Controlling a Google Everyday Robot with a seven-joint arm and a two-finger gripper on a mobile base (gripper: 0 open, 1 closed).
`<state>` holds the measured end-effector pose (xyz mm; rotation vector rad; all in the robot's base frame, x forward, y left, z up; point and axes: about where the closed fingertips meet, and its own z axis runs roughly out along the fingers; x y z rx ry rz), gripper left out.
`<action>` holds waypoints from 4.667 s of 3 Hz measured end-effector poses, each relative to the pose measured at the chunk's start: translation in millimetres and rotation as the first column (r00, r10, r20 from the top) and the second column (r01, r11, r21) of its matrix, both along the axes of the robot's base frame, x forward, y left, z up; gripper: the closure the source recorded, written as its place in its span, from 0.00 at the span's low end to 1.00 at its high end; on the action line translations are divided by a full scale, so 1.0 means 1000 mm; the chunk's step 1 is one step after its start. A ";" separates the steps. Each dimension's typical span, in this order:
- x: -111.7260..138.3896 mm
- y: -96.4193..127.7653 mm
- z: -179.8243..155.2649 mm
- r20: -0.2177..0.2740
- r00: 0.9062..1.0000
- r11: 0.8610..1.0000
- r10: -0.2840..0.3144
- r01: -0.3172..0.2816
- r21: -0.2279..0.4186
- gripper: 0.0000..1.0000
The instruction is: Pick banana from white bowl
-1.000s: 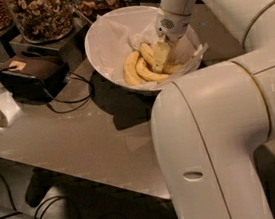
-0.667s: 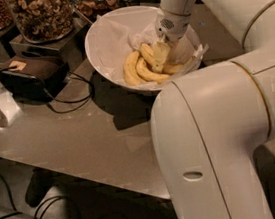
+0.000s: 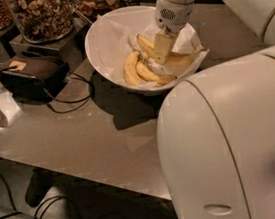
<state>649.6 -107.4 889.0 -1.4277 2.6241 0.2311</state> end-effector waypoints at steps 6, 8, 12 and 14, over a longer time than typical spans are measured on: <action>-0.012 0.001 0.032 0.020 0.999 0.996 -0.034 0.036 -0.079 1.00; -0.052 0.008 0.051 -0.004 0.992 0.991 -0.124 0.124 -0.049 1.00; -0.093 -0.009 0.066 -0.028 0.980 0.980 -0.195 0.196 0.036 1.00; -0.131 0.005 0.070 -0.092 0.988 0.988 -0.128 0.135 0.079 1.00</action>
Offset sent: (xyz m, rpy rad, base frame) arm 0.0009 0.0026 0.0123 -0.0371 -0.0211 0.0112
